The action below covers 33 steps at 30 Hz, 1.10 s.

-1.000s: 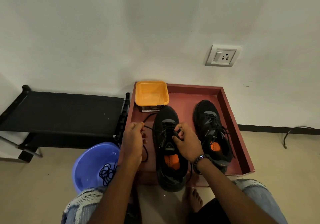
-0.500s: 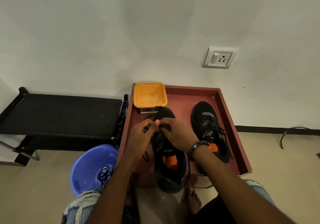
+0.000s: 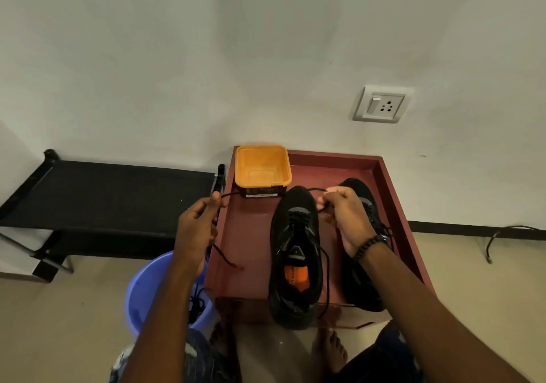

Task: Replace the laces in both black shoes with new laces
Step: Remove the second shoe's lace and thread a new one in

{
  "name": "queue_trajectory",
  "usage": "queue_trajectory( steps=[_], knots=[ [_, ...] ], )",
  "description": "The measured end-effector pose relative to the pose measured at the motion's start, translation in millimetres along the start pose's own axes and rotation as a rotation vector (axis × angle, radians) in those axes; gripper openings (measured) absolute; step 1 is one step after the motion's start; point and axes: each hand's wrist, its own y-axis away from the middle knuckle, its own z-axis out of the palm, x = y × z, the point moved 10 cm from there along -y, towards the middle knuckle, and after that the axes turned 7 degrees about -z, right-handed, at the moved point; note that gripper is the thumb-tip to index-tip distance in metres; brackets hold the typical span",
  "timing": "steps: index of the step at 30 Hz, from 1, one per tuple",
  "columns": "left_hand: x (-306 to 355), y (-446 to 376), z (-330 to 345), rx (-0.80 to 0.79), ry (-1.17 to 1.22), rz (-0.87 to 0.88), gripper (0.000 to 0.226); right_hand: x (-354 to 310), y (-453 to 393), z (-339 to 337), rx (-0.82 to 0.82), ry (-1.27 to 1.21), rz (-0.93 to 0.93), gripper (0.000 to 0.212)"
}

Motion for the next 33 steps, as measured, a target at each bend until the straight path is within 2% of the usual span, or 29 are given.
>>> queue_trajectory(
  steps=[2, 3, 4, 6, 8, 10, 12, 16, 18, 20, 22, 24, 26, 27, 29, 31, 33],
  knots=[
    [2, 5, 18, -0.076, 0.042, 0.008, 0.031, 5, 1, -16, 0.047, 0.288, -0.020, 0.027],
    [3, 9, 32, -0.122, -0.016, 0.023, 0.033, -4, 2, -19, 0.052, 0.466, -0.118, 0.038],
    [3, 14, 47, -0.174, -0.098, 0.042, 0.036, -17, 5, -12, 0.012, 0.621, -0.264, 0.048],
    [3, 26, 82, -0.287, -0.221, 0.080, 0.034, -34, 18, 25, -0.207, 0.810, -0.526, 0.062],
    [1, 34, 110, -0.381, -0.232, 0.087, 0.028, -34, 30, 61, -0.435, 0.902, -0.650, 0.055],
    [1, 35, 120, -0.400, -0.229, 0.099, 0.026, -34, 32, 72, -0.508, 0.987, -0.689, 0.032],
    [4, 32, 116, -0.384, -0.260, 0.129, 0.028, -38, 23, 56, -0.449, 0.970, -0.648, 0.021],
    [-4, 15, 94, -0.312, -0.319, 0.132, 0.033, -56, -8, -29, -0.019, 0.832, -0.475, 0.023],
    [-6, 8, 85, -0.264, -0.335, 0.132, 0.034, -52, -18, -60, 0.072, 0.764, -0.370, 0.022],
    [-3, 4, 76, -0.198, -0.341, 0.153, 0.035, -43, -21, -72, 0.051, 0.800, -0.298, 0.019],
    [0, 2, 72, -0.162, -0.329, 0.164, 0.037, -35, -20, -79, 0.051, 0.936, -0.261, 0.021],
    [1, 5, 77, -0.182, -0.340, 0.166, 0.033, -32, -14, -72, -0.012, 1.095, -0.265, 0.039],
    [0, 12, 95, -0.266, -0.388, 0.170, 0.025, -37, -1, -38, -0.198, 1.033, -0.402, 0.062],
    [0, 18, 107, -0.325, -0.413, 0.174, 0.023, -40, 10, -15, -0.306, 0.963, -0.489, 0.066],
    [-5, 24, 132, -0.416, -0.432, 0.204, 0.022, -43, 29, 25, -0.456, 0.977, -0.640, 0.065],
    [-8, 26, 140, -0.422, -0.384, 0.199, 0.021, -43, 37, 49, -0.484, 1.063, -0.772, 0.060],
    [-9, 25, 141, -0.409, -0.357, 0.198, 0.026, -45, 35, 48, -0.498, 0.993, -0.764, 0.049]
  ],
)
